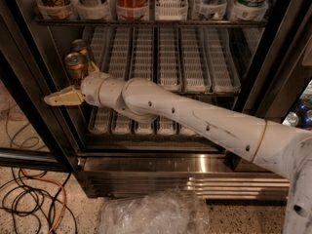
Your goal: Pick orange can from middle shelf of fridge
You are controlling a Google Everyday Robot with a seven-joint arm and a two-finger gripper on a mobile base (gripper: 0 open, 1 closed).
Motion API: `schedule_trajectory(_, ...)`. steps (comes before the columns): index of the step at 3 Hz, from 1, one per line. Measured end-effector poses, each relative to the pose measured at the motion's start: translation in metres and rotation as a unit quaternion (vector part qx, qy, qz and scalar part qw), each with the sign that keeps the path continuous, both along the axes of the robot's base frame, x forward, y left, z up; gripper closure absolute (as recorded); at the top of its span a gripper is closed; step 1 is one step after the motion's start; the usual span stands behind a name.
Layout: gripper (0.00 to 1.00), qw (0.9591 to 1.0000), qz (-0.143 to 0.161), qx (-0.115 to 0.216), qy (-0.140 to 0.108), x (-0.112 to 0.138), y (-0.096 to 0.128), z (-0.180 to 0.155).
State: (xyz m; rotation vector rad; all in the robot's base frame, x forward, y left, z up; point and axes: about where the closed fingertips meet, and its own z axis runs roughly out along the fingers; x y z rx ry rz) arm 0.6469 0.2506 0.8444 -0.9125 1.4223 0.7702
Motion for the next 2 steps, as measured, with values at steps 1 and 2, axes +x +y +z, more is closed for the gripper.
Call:
schedule_trajectory(1, 0.0, 0.9997, -0.005, 0.005, -0.024, 0.0177, 0.0213, -0.0035)
schedule_trajectory(2, 0.0, 0.9997, -0.005, 0.005, -0.024, 0.0177, 0.0213, -0.0035)
